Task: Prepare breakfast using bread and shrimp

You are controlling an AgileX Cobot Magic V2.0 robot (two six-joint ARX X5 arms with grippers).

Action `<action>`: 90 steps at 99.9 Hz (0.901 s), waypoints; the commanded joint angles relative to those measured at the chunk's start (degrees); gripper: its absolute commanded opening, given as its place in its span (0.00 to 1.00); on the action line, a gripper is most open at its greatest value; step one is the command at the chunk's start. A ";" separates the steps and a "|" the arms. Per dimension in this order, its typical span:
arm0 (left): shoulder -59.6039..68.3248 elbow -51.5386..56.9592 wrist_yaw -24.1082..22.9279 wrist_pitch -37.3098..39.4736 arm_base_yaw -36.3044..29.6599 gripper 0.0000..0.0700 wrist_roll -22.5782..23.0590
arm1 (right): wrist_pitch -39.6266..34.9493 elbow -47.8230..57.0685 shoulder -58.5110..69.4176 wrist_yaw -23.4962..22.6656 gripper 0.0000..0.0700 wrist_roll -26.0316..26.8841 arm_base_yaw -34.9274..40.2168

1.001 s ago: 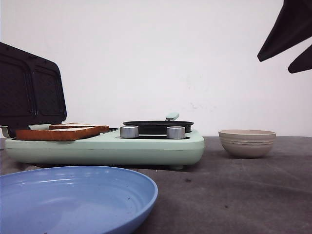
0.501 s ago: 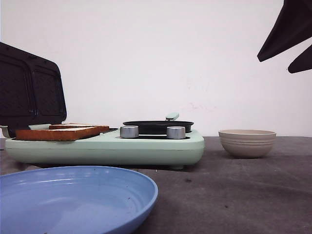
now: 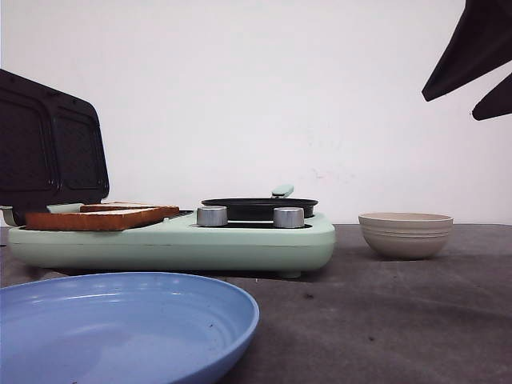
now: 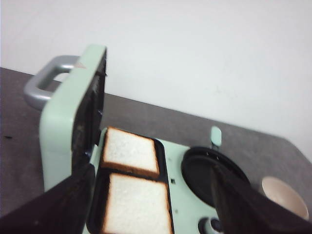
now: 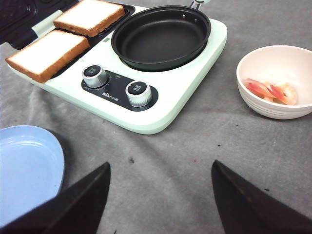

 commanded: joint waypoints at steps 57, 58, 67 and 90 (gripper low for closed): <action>19.41 10.56 18.27 14.97 22.01 0.63 -24.57 | -1.66 0.15 0.20 0.04 0.57 -0.48 0.31; 19.65 10.67 18.49 14.95 22.38 0.63 -24.83 | -1.64 0.15 0.20 0.04 0.57 -0.48 0.31; 21.94 10.97 19.80 14.69 25.49 0.62 -25.38 | -1.62 0.15 0.20 0.11 0.57 -0.59 0.31; 28.50 10.97 21.79 15.30 28.37 0.62 -26.25 | -1.60 0.15 0.20 0.15 0.57 -0.66 0.31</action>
